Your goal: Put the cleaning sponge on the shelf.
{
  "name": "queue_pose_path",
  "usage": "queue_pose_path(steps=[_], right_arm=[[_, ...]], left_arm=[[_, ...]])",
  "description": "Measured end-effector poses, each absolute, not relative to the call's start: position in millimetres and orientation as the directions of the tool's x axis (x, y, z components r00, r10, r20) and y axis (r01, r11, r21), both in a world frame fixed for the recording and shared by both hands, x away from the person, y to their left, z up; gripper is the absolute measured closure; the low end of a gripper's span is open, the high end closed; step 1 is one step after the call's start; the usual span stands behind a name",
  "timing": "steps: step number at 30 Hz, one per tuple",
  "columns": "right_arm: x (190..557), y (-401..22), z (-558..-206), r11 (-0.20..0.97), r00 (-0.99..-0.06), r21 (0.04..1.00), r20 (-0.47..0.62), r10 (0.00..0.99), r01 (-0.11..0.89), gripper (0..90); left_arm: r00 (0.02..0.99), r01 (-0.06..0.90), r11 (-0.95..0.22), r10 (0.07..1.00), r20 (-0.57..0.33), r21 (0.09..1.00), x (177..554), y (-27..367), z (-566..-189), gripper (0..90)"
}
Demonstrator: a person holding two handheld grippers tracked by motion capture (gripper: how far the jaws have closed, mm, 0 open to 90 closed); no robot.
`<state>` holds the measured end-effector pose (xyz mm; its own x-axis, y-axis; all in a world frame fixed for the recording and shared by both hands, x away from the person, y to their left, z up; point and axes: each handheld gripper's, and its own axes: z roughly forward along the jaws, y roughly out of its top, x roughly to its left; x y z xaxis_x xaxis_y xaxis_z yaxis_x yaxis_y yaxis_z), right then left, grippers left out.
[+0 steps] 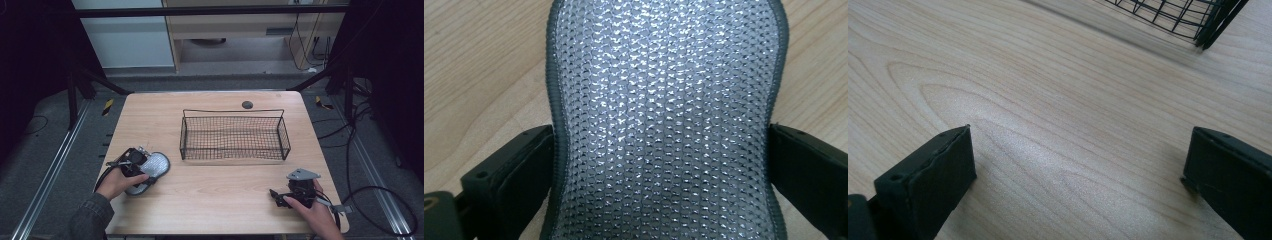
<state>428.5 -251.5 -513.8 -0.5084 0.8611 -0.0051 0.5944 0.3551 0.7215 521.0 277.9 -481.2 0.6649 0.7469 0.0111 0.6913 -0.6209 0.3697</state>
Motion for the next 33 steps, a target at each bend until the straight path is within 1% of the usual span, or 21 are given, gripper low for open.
queue_pose_path(steps=[1, 5, 12, 16, 22, 27, 33], right_arm=[[428.5, -251.5, -513.8, 0.355, -0.508, 0.722, -0.005, 0.861, 0.594, 0.4], [428.5, -251.5, -513.8, 0.355, -0.508, 0.722, -0.005, 0.861, 0.594, 0.3], [428.5, -251.5, -513.8, 0.355, -0.508, 0.722, -0.005, 0.861, 0.594, 0.3], [428.5, -251.5, -513.8, 0.355, -0.508, 0.722, -0.005, 0.861, 0.594, 0.3], [428.5, -251.5, -513.8, 0.355, -0.508, 0.722, -0.005, 0.861, 0.594, 0.3], [428.5, -251.6, -513.8, 0.355, -0.508, 0.722, -0.005, 0.861, 0.594, 0.3], [428.5, -251.5, -513.8, 0.355, -0.508, 0.722, -0.005, 0.861, 0.594, 0.3]], left_arm=[[0.666, 0.691, -0.624, 0.746, 0.012, 0.364, 520.7, 277.8, -480.7, 4.5], [0.671, 0.682, -0.632, 0.741, 0.028, 0.368, 519.0, 277.7, -478.1, 6.9], [0.685, 0.631, -0.645, 0.724, 0.081, 0.431, 508.8, 278.2, -457.0, 8.1], [0.691, 0.607, -0.644, 0.717, 0.09, 0.465, 501.9, 279.4, -446.4, 9.0], [0.706, 0.575, -0.66, 0.699, 0.116, 0.483, 494.1, 278.3, -436.3, 9.9], [0.714, 0.558, -0.666, 0.69, 0.123, 0.495, 492.7, 275.6, -429.2, 10.1], [0.721, 0.522, -0.679, 0.674, 0.158, 0.517, 492.6, 269.6, -414.7, 10.3]])
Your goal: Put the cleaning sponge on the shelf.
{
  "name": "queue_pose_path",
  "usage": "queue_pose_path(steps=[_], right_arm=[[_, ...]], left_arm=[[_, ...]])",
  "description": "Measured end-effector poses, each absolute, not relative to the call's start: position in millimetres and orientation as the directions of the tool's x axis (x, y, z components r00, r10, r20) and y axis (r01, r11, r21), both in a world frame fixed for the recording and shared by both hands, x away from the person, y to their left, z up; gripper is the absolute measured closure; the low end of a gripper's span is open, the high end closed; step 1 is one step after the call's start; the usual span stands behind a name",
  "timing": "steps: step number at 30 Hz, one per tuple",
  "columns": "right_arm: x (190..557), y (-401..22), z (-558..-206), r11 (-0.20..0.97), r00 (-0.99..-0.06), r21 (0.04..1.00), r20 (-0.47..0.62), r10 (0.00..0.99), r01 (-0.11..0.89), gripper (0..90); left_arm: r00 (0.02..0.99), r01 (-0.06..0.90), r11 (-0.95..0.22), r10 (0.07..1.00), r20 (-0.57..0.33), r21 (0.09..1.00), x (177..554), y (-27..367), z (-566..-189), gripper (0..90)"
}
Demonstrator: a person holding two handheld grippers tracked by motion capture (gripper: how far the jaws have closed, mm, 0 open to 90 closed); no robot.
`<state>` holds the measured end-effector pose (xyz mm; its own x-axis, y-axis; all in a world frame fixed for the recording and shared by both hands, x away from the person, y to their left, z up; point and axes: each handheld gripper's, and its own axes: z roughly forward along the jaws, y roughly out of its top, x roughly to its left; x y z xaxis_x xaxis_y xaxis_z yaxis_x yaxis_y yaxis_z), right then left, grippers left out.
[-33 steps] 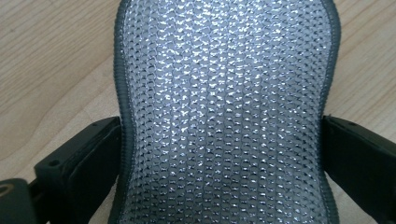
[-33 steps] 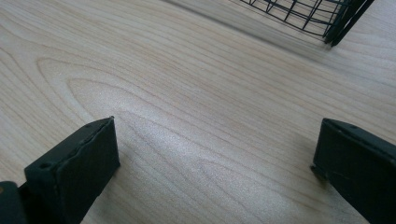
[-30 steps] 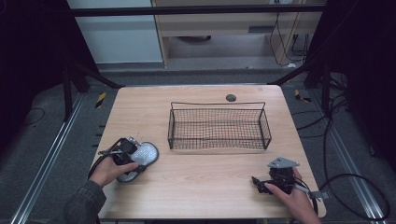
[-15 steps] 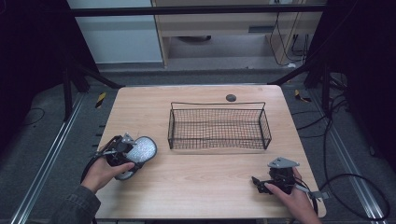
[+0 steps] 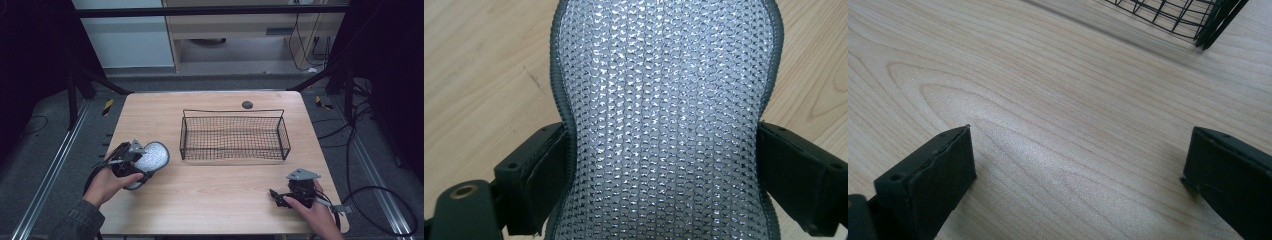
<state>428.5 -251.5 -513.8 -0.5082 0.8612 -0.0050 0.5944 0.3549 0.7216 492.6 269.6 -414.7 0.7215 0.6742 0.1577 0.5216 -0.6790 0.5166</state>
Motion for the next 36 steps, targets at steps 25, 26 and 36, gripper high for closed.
queue_pose_path(steps=[25, 26, 36], right_arm=[[428.8, -251.7, -513.8, 0.358, -0.511, 0.722, -0.007, 0.86, 0.593, 0.3], [428.8, -251.7, -513.7, 0.358, -0.511, 0.722, -0.006, 0.86, 0.593, 0.3], [429.0, -251.7, -513.8, 0.358, -0.511, 0.722, -0.007, 0.859, 0.592, 0.3]], left_arm=[[0.768, 0.374, -0.753, 0.579, 0.274, 0.542, 507.5, 228.9, -348.0, 11.0], [0.77, 0.368, -0.759, 0.572, 0.282, 0.536, 508.6, 225.8, -345.3, 11.0], [0.794, 0.318, -0.797, 0.52, 0.315, 0.513, 520.6, 201.2, -331.9, 11.6]])
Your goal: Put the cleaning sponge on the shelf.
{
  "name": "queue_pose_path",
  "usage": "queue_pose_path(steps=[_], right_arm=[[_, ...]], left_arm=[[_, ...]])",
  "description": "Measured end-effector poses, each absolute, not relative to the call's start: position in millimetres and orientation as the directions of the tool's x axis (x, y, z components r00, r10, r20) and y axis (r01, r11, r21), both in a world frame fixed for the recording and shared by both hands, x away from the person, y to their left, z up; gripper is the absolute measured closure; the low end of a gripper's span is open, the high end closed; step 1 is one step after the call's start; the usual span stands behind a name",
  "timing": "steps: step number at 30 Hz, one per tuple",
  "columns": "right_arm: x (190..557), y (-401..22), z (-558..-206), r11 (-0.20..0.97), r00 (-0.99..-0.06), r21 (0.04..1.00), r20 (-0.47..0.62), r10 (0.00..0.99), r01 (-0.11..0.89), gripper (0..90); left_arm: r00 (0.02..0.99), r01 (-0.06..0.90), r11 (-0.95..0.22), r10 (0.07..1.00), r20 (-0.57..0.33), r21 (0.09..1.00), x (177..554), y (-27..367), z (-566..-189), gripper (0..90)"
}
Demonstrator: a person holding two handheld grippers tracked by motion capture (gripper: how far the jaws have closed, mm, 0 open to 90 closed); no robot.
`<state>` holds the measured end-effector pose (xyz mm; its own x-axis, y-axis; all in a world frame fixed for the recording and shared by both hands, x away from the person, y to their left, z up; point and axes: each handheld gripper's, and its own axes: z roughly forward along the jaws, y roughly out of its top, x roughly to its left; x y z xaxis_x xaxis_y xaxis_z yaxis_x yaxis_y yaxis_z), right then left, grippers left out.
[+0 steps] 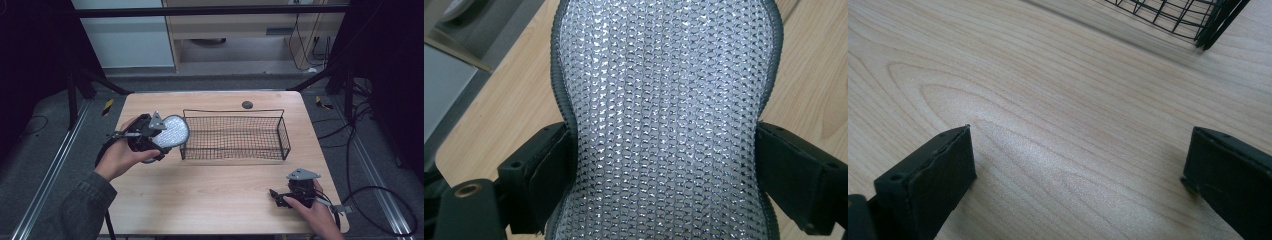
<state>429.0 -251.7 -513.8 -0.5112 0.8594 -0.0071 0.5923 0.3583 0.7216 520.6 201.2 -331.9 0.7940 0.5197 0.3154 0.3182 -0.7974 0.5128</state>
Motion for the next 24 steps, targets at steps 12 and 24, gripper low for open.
queue_pose_path(steps=[12, 24], right_arm=[[429.2, -251.7, -513.9, 0.36, -0.512, 0.722, -0.01, 0.859, 0.591, 0.3], [429.2, -251.5, -513.8, 0.357, -0.509, 0.722, -0.007, 0.861, 0.593, 0.3]], left_arm=[[0.819, 0.28, -0.829, 0.47, 0.33, 0.484, 534.5, 172.6, -325.9, 12.0], [0.832, 0.241, -0.839, 0.438, 0.342, 0.488, 548.1, 149.0, -322.5, 12.0]])
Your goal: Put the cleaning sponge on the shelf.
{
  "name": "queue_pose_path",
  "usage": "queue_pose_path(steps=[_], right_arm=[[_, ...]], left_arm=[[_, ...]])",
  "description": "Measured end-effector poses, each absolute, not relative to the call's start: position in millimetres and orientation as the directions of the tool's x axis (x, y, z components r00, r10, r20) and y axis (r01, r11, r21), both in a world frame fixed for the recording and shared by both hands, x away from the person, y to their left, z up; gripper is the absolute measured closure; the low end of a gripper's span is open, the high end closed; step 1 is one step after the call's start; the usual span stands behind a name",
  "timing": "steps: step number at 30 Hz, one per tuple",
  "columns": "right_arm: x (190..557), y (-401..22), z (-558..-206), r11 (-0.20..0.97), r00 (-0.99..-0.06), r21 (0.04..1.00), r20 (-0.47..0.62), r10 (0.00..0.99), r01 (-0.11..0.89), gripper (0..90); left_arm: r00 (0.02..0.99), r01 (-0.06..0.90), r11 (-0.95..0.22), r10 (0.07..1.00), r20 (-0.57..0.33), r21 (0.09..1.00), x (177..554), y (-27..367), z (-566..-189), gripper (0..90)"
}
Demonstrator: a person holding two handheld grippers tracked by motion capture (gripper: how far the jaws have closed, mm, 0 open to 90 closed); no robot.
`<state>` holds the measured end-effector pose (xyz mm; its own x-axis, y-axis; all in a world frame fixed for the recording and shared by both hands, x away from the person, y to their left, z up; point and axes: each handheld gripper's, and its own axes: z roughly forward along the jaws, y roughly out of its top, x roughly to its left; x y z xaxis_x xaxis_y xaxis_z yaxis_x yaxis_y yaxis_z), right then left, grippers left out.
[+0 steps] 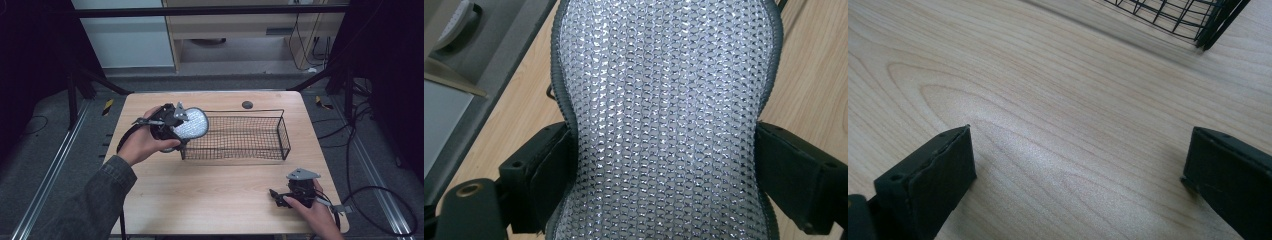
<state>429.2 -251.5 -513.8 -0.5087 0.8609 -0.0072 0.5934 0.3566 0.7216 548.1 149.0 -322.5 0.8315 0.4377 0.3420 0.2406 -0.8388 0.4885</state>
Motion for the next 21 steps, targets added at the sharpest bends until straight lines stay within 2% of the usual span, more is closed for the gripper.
queue_pose_path(steps=[21], right_arm=[[430.0, -251.2, -513.9, 0.356, -0.509, 0.723, -0.007, 0.861, 0.592, 0.3]], left_arm=[[0.849, 0.209, -0.856, 0.398, 0.347, 0.472, 567.3, 118.1, -316.2, 11.9]])
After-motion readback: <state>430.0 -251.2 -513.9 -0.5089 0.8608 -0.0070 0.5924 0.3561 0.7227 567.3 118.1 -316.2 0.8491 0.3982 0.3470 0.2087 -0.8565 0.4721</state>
